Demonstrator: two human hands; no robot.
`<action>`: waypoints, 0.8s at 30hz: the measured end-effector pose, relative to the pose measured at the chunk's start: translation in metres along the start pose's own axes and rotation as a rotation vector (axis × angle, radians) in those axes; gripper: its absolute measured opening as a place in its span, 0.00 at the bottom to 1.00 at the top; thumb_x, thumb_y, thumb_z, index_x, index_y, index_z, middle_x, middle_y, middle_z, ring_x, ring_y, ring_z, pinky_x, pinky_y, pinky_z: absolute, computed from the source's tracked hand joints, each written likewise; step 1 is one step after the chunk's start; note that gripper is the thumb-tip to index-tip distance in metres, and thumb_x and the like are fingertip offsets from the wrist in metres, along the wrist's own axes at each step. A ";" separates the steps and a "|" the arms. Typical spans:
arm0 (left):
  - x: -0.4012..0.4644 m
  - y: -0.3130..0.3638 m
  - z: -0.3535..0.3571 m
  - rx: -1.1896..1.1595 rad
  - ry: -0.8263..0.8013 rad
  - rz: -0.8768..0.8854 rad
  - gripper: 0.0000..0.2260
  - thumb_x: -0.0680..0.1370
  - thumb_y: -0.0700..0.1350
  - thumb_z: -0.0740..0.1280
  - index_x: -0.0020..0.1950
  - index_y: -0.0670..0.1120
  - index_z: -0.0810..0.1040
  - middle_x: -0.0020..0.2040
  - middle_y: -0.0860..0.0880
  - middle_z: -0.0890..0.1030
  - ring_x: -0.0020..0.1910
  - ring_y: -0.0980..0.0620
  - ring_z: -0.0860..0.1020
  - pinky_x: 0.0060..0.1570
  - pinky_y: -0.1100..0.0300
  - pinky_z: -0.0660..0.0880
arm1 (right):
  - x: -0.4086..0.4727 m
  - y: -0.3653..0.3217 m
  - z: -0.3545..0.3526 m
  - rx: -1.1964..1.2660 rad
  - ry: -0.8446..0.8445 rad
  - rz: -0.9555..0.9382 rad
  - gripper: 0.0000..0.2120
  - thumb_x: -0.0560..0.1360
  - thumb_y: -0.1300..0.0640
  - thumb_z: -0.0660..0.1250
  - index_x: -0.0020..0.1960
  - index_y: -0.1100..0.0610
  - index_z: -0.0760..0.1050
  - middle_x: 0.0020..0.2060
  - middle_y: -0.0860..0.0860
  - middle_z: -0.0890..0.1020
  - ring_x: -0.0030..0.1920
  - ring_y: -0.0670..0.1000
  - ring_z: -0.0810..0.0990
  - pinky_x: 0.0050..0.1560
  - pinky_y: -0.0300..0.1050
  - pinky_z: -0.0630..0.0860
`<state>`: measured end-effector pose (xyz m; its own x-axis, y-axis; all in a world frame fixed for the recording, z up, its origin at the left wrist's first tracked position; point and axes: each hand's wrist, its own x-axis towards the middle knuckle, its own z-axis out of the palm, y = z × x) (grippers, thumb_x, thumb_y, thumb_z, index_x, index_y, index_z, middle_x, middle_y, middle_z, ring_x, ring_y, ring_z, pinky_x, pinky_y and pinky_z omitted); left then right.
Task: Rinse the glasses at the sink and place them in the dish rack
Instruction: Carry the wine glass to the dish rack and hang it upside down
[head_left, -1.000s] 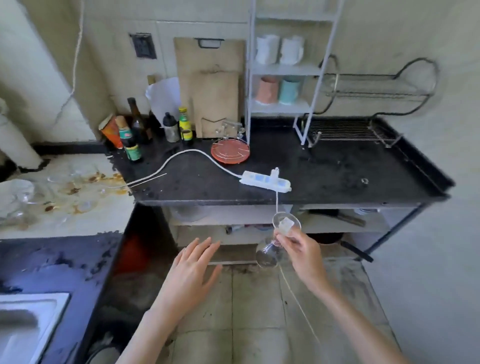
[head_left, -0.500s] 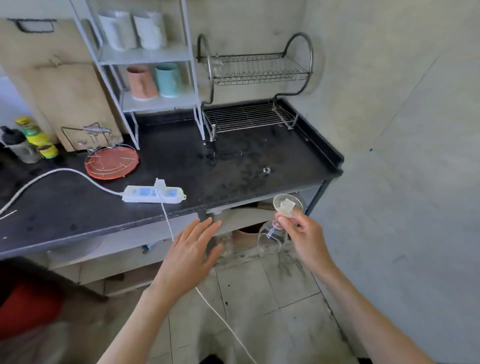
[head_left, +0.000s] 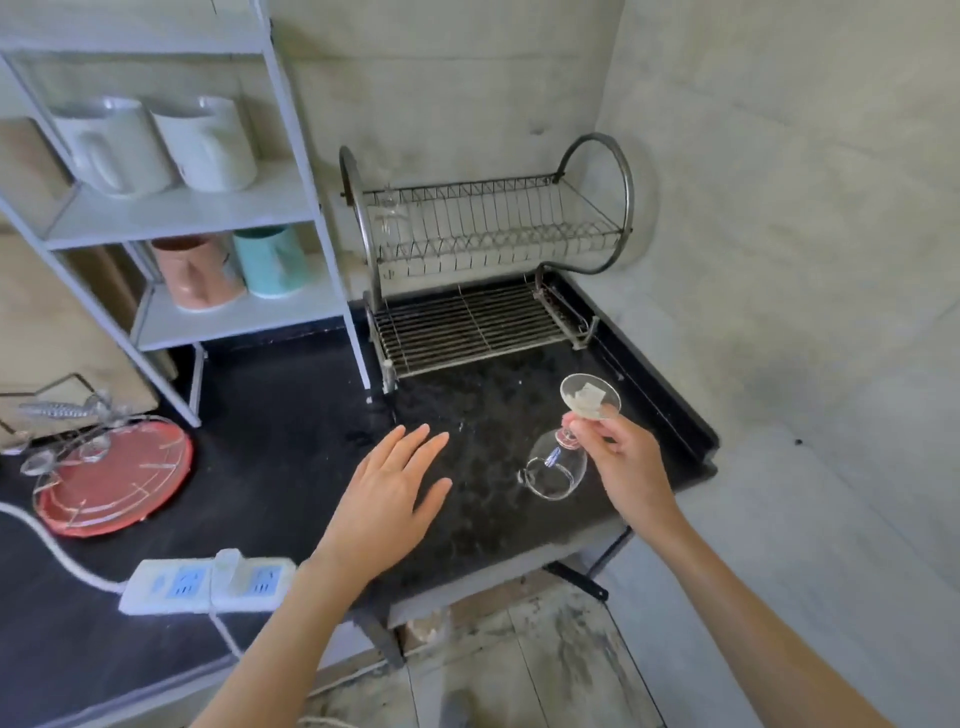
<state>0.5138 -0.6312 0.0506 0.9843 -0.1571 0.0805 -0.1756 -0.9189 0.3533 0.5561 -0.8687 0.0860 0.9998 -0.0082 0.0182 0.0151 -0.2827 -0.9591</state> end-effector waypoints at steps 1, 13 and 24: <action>0.020 -0.004 -0.005 0.007 0.016 -0.001 0.29 0.77 0.63 0.46 0.74 0.53 0.58 0.75 0.51 0.60 0.75 0.50 0.53 0.71 0.54 0.54 | 0.021 -0.005 -0.001 -0.005 0.000 -0.015 0.06 0.77 0.61 0.64 0.50 0.57 0.79 0.40 0.44 0.83 0.41 0.36 0.81 0.45 0.27 0.73; 0.192 -0.028 -0.046 0.204 0.260 -0.085 0.25 0.79 0.49 0.60 0.75 0.50 0.57 0.76 0.46 0.55 0.75 0.44 0.49 0.71 0.50 0.44 | 0.260 -0.098 0.024 -0.026 -0.079 -0.333 0.09 0.78 0.56 0.63 0.54 0.56 0.78 0.47 0.45 0.81 0.48 0.42 0.80 0.53 0.38 0.77; 0.226 -0.042 -0.044 0.376 0.315 -0.306 0.27 0.72 0.45 0.71 0.70 0.45 0.68 0.72 0.37 0.64 0.72 0.37 0.58 0.65 0.38 0.59 | 0.394 -0.105 0.125 -0.177 -0.360 -0.402 0.11 0.78 0.58 0.63 0.57 0.61 0.78 0.50 0.51 0.82 0.47 0.46 0.80 0.53 0.38 0.75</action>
<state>0.7432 -0.6120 0.0946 0.9261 0.1981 0.3211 0.1912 -0.9801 0.0534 0.9496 -0.7227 0.1590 0.8577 0.4519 0.2454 0.4244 -0.3525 -0.8340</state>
